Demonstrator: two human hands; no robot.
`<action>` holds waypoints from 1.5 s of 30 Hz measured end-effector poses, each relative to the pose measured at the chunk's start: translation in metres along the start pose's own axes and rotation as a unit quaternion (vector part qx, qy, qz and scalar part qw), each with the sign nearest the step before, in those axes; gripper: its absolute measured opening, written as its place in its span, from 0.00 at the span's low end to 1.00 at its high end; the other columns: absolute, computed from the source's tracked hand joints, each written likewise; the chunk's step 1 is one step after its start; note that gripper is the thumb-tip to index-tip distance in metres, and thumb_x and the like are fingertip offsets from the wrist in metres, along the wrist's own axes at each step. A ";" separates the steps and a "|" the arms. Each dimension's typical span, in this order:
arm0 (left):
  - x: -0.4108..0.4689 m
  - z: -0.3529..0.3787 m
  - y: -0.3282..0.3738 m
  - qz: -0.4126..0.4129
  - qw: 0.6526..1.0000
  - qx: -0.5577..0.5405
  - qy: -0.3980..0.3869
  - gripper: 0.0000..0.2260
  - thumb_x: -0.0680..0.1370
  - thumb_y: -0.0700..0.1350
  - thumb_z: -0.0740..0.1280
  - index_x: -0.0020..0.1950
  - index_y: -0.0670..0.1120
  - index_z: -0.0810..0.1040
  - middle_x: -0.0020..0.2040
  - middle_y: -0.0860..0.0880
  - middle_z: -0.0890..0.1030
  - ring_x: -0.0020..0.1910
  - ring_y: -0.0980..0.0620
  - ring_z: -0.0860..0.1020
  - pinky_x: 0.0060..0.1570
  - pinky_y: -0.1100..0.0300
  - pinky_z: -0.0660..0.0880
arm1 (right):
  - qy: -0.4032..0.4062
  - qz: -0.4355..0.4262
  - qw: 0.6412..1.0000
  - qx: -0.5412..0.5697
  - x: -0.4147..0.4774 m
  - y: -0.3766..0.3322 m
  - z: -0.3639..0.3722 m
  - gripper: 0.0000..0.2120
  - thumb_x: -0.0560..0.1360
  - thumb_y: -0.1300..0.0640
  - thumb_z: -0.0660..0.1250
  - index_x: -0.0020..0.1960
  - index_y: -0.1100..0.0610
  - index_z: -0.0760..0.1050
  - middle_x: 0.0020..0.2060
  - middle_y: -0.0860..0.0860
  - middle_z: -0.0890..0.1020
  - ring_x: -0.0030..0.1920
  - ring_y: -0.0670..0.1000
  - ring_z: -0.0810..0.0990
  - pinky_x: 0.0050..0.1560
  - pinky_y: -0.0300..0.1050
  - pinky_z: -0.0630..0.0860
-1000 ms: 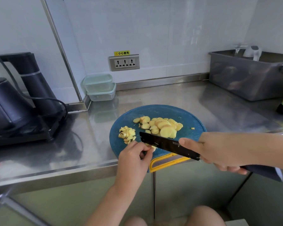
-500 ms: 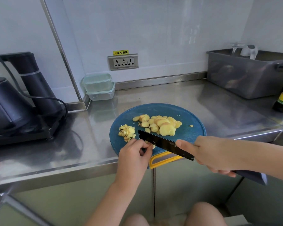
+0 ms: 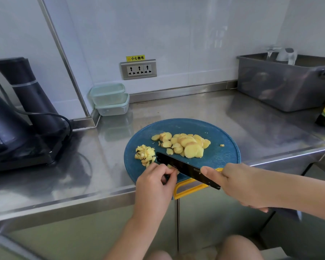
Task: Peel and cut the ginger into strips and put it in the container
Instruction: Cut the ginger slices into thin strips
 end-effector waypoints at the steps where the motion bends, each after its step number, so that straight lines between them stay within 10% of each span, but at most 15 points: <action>1: 0.000 0.000 0.000 0.004 1.000 0.000 -0.001 0.08 0.69 0.38 0.76 0.34 0.45 0.79 0.32 0.57 0.71 0.28 0.59 0.68 0.27 0.69 0.67 | -0.001 -0.008 1.000 -0.012 0.003 0.001 0.002 0.18 0.84 0.45 0.42 0.35 0.44 0.53 0.42 0.60 0.77 0.36 0.60 0.81 0.45 0.51 0.82; 7: -0.002 0.002 0.000 0.000 1.000 0.010 0.009 0.07 0.69 0.39 0.75 0.34 0.45 0.79 0.32 0.56 0.71 0.28 0.59 0.67 0.28 0.71 0.65 | -0.053 -0.044 0.997 -0.043 0.013 0.005 0.007 0.33 0.78 0.35 0.39 0.53 0.57 0.72 0.39 0.57 0.80 0.28 0.51 0.74 0.27 0.41 0.71; 13: -0.003 0.003 -0.002 0.012 0.999 0.007 0.031 0.07 0.69 0.39 0.76 0.34 0.43 0.79 0.30 0.54 0.72 0.29 0.57 0.68 0.29 0.71 0.66 | -0.121 0.008 0.986 0.118 0.004 0.028 0.000 0.31 0.75 0.29 0.48 0.33 0.57 0.63 0.16 0.49 0.64 0.16 0.47 0.63 0.20 0.36 0.63; 45: -0.005 0.003 0.001 0.014 0.999 0.028 0.023 0.11 0.69 0.39 0.76 0.34 0.47 0.74 0.32 0.60 0.68 0.30 0.61 0.68 0.29 0.71 0.66 | -0.056 -0.085 0.991 0.086 -0.008 0.023 0.005 0.28 0.75 0.32 0.47 0.32 0.54 0.64 0.24 0.50 0.65 0.17 0.44 0.62 0.20 0.34 0.63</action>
Point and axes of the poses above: each hand's wrist, its own x-axis towards the middle knuckle, its own z-axis out of the palm, y = z × x, the point moved 1 cm from there along x, towards the middle knuckle
